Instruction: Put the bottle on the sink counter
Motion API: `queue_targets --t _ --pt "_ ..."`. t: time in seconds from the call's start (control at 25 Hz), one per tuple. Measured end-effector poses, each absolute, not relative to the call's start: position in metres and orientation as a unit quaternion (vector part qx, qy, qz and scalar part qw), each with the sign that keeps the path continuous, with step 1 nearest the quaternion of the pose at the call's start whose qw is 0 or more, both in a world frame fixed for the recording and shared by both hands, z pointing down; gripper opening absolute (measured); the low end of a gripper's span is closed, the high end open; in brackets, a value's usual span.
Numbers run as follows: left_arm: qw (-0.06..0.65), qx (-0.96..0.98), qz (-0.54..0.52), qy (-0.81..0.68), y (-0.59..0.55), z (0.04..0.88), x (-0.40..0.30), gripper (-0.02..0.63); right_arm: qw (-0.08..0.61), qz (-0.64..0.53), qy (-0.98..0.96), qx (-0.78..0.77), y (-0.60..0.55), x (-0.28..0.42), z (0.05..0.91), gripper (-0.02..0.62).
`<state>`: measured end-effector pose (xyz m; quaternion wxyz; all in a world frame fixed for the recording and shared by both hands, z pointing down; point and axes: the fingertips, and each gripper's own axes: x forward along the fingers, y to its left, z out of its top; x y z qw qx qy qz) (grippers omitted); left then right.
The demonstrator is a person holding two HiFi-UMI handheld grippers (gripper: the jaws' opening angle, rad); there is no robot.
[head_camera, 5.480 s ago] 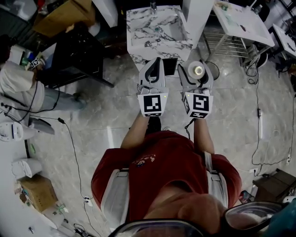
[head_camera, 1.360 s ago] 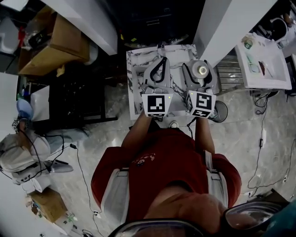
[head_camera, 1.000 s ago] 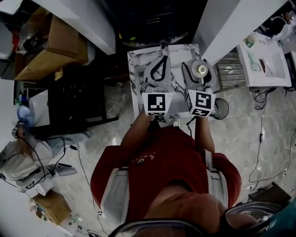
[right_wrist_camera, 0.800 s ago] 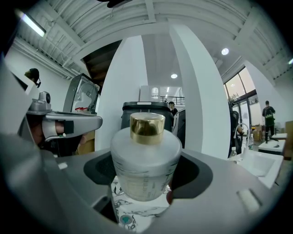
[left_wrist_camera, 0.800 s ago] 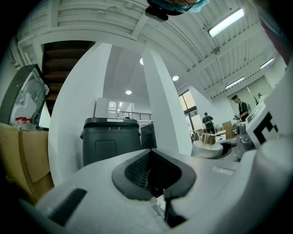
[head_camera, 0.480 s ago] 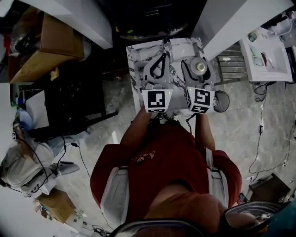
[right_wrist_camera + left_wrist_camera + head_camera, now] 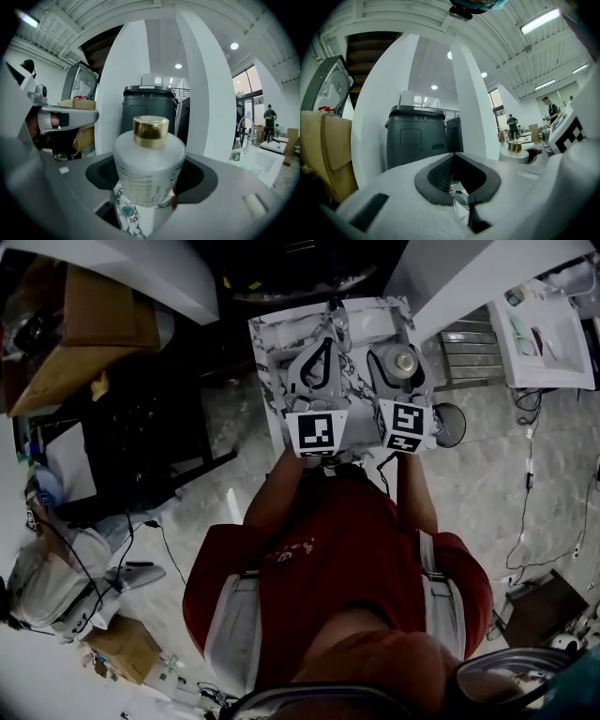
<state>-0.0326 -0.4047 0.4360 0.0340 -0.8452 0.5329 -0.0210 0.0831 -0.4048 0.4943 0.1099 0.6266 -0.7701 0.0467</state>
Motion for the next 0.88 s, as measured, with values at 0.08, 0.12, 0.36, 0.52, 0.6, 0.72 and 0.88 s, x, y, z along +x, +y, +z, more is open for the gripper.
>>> queue_targets --t 0.08,0.12,0.36,0.52,0.6,0.72,0.88 --pt "0.034 -0.844 -0.019 0.535 -0.404 0.440 -0.035 0.003 0.118 0.052 -0.768 0.627 -0.406 0.083 0.504 0.342" --pt "0.034 -0.844 -0.018 0.536 -0.404 0.442 -0.035 0.003 0.122 0.055 -0.767 0.627 -0.406 0.083 0.509 0.342" --pt "0.032 -0.844 -0.014 0.536 -0.403 0.454 -0.039 0.003 0.137 0.067 -0.768 0.622 -0.407 0.078 0.535 0.342" --pt "0.046 -0.845 -0.001 0.533 -0.404 0.455 -0.039 0.003 0.151 0.080 -0.768 0.618 -0.408 0.075 0.556 0.342" --pt "0.050 -0.845 0.004 0.532 -0.405 0.455 -0.039 0.003 0.159 0.090 -0.765 0.618 -0.409 0.076 0.567 0.342" --pt "0.047 -0.847 0.002 0.530 -0.406 0.458 -0.039 0.003 0.167 0.104 -0.761 0.618 -0.413 0.076 0.581 0.342" --pt "0.050 -0.850 -0.010 0.524 -0.406 0.463 -0.035 0.003 0.181 0.114 -0.758 0.616 -0.420 0.079 0.597 0.342"
